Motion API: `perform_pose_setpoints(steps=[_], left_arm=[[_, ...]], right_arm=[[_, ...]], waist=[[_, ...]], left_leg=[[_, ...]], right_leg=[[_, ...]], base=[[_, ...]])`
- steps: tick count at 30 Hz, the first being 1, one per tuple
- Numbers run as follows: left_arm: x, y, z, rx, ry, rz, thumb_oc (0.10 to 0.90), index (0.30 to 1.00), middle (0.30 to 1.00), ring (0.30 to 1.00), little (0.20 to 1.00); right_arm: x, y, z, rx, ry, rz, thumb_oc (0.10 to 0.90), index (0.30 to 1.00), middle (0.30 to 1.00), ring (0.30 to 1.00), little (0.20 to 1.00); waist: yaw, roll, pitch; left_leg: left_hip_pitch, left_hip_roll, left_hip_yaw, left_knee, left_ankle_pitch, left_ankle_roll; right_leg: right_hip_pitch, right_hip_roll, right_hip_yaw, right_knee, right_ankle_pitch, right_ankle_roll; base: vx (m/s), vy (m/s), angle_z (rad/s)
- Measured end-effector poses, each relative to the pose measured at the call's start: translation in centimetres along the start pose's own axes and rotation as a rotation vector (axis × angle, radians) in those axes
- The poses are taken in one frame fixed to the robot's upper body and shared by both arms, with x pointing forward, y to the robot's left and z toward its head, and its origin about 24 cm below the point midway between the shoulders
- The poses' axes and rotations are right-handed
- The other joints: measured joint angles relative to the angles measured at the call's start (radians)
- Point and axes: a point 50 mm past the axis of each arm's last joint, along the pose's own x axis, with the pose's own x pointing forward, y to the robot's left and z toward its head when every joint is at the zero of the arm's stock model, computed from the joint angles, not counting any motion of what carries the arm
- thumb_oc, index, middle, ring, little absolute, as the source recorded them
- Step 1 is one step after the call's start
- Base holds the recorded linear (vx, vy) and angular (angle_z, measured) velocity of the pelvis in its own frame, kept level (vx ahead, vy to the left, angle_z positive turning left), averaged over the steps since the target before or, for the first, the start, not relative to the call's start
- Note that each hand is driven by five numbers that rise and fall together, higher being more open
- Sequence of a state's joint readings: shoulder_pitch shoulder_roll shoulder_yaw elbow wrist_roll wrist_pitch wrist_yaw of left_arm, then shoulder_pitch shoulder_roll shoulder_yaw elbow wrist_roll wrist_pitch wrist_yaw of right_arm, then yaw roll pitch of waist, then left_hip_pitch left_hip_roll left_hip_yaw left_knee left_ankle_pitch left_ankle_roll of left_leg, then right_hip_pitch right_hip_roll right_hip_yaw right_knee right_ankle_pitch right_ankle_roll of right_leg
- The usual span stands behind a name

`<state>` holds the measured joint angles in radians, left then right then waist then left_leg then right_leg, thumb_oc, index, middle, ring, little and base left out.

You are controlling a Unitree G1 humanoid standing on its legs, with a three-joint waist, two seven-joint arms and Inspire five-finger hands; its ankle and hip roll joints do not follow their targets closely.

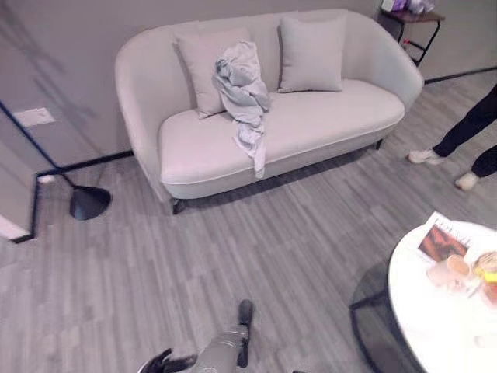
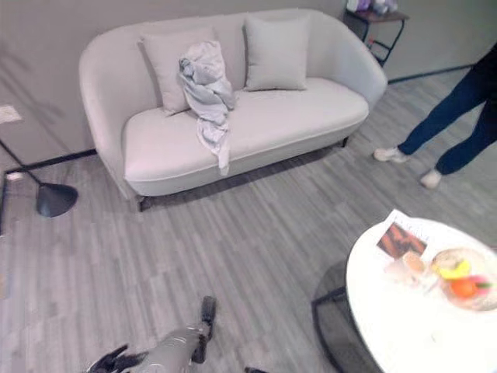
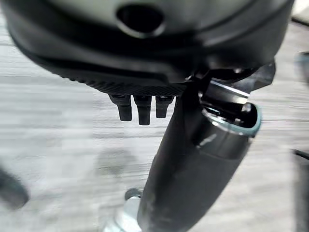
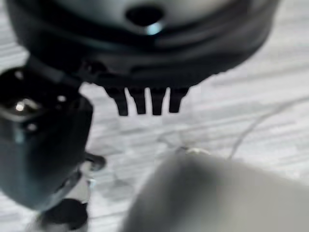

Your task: Hang the clothes on the sofa on the clothes rack.

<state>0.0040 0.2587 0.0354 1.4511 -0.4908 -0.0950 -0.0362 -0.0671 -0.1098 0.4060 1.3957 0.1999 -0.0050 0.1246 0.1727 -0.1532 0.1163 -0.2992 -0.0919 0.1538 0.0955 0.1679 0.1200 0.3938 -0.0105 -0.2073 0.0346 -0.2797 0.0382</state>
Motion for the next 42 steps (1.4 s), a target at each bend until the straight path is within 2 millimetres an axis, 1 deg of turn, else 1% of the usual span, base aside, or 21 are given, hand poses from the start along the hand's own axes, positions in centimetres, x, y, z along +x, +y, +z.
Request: perform_pose_setpoints(steps=[3,7,11,12,13,14,15,16,17,20,21,23,24,25,27,33,34,35,37,40,42], left_arm=[[-0.3,1.7,-1.5,-0.033,0.058,0.057,0.8,0.9,0.9,0.9,0.9],[0.2,-1.2,3.1,0.097,-0.097,-0.048,0.8,0.9,0.9,0.9,0.9],[0.0,-4.7,7.2,0.128,-0.237,-0.14,0.8,0.9,0.9,0.9,0.9],[-0.1,-5.2,7.1,0.122,-0.247,-0.149,0.8,0.9,0.9,0.9,0.9],[0.0,-5.1,6.5,0.12,-0.234,-0.139,0.8,0.9,0.9,0.9,0.9],[0.0,-5.3,5.3,0.113,-0.203,-0.137,0.8,0.9,0.9,0.9,0.9],[0.1,-4.9,2.7,0.097,-0.131,-0.124,0.8,0.9,0.9,0.9,0.9],[0.1,-3.9,0.1,0.003,-0.036,-0.079,0.8,0.9,0.9,0.9,0.9],[0.0,-3.6,-1.0,-0.024,0.01,-0.052,0.8,0.9,0.9,0.9,0.9],[-0.3,-1.9,-2.6,0.008,0.055,-0.008,0.8,0.9,0.9,0.9,0.9],[-0.2,-1.0,-2.2,0.036,0.04,0.021,0.8,0.9,0.9,0.9,0.9],[-0.2,-0.1,-1.2,0.049,0.006,0.04,0.8,0.9,0.9,0.9,0.9],[-0.2,-2.2,-1.7,0.04,0.011,-0.008,0.8,0.9,0.9,0.9,0.9],[-0.2,-4.2,-1.5,0.057,0.007,-0.066,0.8,0.9,0.9,0.9,0.9],[-0.1,-4.7,-0.8,0.104,-0.026,-0.087,0.8,0.9,0.9,0.9,0.9],[-0.2,-6.4,3.1,0.143,-0.196,-0.128,0.8,0.9,0.9,0.9,0.9],[-0.2,-6.6,3.6,0.133,-0.208,-0.133,0.8,0.9,0.9,0.9,0.9],[-0.5,-7.9,4.6,0.117,-0.246,-0.172,0.8,0.9,0.9,0.9,0.9],[-0.6,-8.2,5.7,0.069,-0.284,-0.181,0.8,0.9,0.9,0.9,0.9],[-0.5,-7.7,4.9,0.06,-0.266,-0.162,0.8,0.9,0.9,0.9,0.9],[-0.4,-7.7,5.4,-0.018,-0.256,-0.142,0.8,0.9,0.9,0.9,0.9]], right_arm=[[0.3,2.5,1.4,-0.074,-0.047,0.071,0.8,0.9,0.9,0.9,0.9],[0.2,1.9,4.5,-0.11,-0.137,0.067,0.8,0.9,0.9,0.9,0.9],[-0.6,-0.2,7.8,-0.075,-0.269,0.013,0.8,0.9,0.9,0.9,0.9],[-0.7,-0.6,8.0,-0.059,-0.294,-0.001,0.8,0.9,0.9,0.9,0.9],[-0.8,-0.7,7.7,-0.055,-0.292,-0.006,0.8,0.9,0.9,0.9,0.9],[-1.3,-1.9,7.9,-0.06,-0.331,-0.046,0.8,0.9,0.9,0.9,0.9],[-1.6,-2.9,8.2,-0.06,-0.344,-0.073,0.8,0.9,0.9,0.9,0.9],[-2.7,-5.3,9.6,-0.043,-0.402,-0.151,0.8,0.9,0.9,0.9,0.9],[-3.6,-6.8,10.1,-0.02,-0.451,-0.227,0.8,0.9,0.9,0.9,0.9],[-5.2,-8.9,11.8,-0.039,-0.532,-0.383,0.8,0.9,0.9,0.9,0.9],[-6.8,-10.1,12.5,-0.064,-0.579,-0.481,0.8,0.9,0.9,0.9,0.9],[-7.7,-10.7,13.2,-0.068,-0.624,-0.542,0.8,0.9,0.9,0.9,0.9],[-8.9,-12.4,14.3,-0.075,-0.646,-0.619,0.8,0.9,0.9,0.9,0.9],[-10.0,-14.0,14.3,-0.097,-0.639,-0.691,0.8,0.9,0.9,0.9,0.9],[-11.5,-15.3,15.4,-0.145,-0.671,-0.759,0.8,0.9,0.9,0.9,0.9],[-12.4,-13.4,19.8,-0.264,-0.79,-0.708,0.8,0.9,0.9,0.9,0.9],[-12.2,-12.8,20.1,-0.246,-0.809,-0.684,0.8,0.9,0.9,0.9,0.9],[-11.5,-11.4,20.5,-0.245,-0.819,-0.626,0.8,0.9,0.9,0.9,0.9],[-10.0,-8.8,20.7,-0.286,-0.816,-0.537,0.8,0.9,0.9,0.9,0.9],[-8.5,-7.4,20.1,-0.2,-0.787,-0.505,0.8,0.9,0.9,0.9,0.9],[-6.4,-7.1,18.3,-0.203,-0.644,-0.471,0.8,0.9,0.9,0.9,0.9]], waist=[[0.019,-0.063,-0.056],[0.013,-0.048,-0.073],[-0.039,0.049,-0.03],[-0.052,0.118,-0.032],[-0.052,0.143,-0.038],[-0.079,0.153,-0.041],[-0.07,0.164,-0.038],[-0.081,0.175,-0.036],[-0.095,0.171,-0.032],[-0.096,0.134,-0.018],[-0.112,0.107,-0.017],[-0.105,0.061,-0.027],[-0.09,0.132,-0.02],[-0.094,0.159,-0.016],[-0.103,0.162,-0.018],[-0.118,0.094,-0.034],[-0.1,0.094,-0.031],[-0.069,0.09,-0.017],[-0.032,0.086,0.001],[-0.052,0.108,0.004],[-0.015,0.128,0.006]], left_leg=[[0.103,-0.002,0.035,0.031,-0.119,-0.01],[0.259,0.014,-0.008,-0.109,-0.116,0.002],[0.355,0.023,-0.041,-0.104,-0.149,0.046],[0.417,0.037,-0.056,-0.108,-0.195,0.037],[0.458,0.032,-0.084,-0.123,-0.23,0.037],[0.488,0.034,-0.147,-0.158,-0.215,0.014],[0.501,0.046,-0.164,-0.155,-0.225,-0.011],[0.506,0.061,-0.227,-0.148,-0.284,-0.106],[0.511,0.061,-0.248,-0.149,-0.283,-0.092],[0.554,0.093,-0.237,-0.15,-0.294,-0.109],[0.572,0.14,-0.278,-0.131,-0.336,-0.177],[0.593,0.154,-0.251,-0.125,-0.376,-0.236],[0.605,0.235,-0.23,-0.111,-0.38,-0.271],[0.596,0.275,-0.244,-0.078,-0.338,-0.322],[0.575,0.302,-0.247,-0.043,-0.239,-0.362],[0.35,0.436,-0.32,0.291,0.055,-0.372],[0.299,0.422,-0.349,0.397,0.035,-0.368],[0.147,0.329,-0.365,0.58,-0.069,-0.287],[0.012,0.339,-0.133,0.345,-0.114,-0.245],[-0.011,0.377,-0.032,-0.113,-0.06,-0.295],[-0.049,0.386,-0.027,-0.116,-0.04,-0.312]], right_leg=[[-0.078,-0.024,0.018,0.118,0.083,0.011],[-0.295,-0.07,-0.011,0.629,0.149,0.227],[-0.502,-0.145,-0.08,0.855,0.157,0.223],[-0.567,-0.164,-0.104,0.87,0.165,0.192],[-0.619,-0.186,-0.118,0.852,0.158,0.186],[-0.62,-0.247,-0.236,0.551,0.151,0.072],[-0.631,-0.265,-0.255,0.372,0.181,0.031],[-0.634,-0.292,-0.206,0.056,0.242,0.089],[-0.614,-0.317,-0.149,-0.105,0.281,0.135],[-0.628,-0.375,-0.09,-0.095,0.366,0.124],[-0.559,-0.369,-0.032,-0.097,0.406,0.155],[-0.522,-0.336,-0.004,-0.1,0.549,0.102],[-0.496,-0.269,-0.009,-0.081,0.532,0.164],[-0.471,-0.237,-0.039,-0.061,0.495,0.148],[-0.461,-0.213,-0.045,-0.035,0.452,0.113],[-0.427,-0.033,-0.137,-0.031,0.313,-0.037],[-0.402,-0.022,-0.142,-0.055,0.312,-0.052],[-0.351,-0.04,-0.176,-0.059,0.292,-0.081],[-0.248,-0.038,-0.252,-0.121,0.289,-0.079],[-0.208,-0.033,-0.327,-0.128,0.242,-0.006],[-0.175,-0.058,-0.34,-0.131,0.233,0.042]], base=[[0.33,0.107,-0.3],[0.15,0.113,0.09],[0.22,0.123,0.31],[0.26,0.04,0.12],[0.27,-0.052,0.81],[0.46,-0.283,1.0],[0.6,-0.394,1.29],[0.6,-0.401,0.85],[0.29,-0.192,0.85],[0.32,-0.247,0.79],[0.37,-0.273,1.14],[0.44,-0.337,0.63],[0.32,-0.315,0.27],[0.27,-0.296,0.25],[0.26,-0.403,0.25],[0.21,-0.445,0.04],[0.14,-0.292,0.38],[0.14,-0.206,1.08],[0.29,0.086,0.79],[0.23,0.249,0.48],[0.27,0.354,0.41]])
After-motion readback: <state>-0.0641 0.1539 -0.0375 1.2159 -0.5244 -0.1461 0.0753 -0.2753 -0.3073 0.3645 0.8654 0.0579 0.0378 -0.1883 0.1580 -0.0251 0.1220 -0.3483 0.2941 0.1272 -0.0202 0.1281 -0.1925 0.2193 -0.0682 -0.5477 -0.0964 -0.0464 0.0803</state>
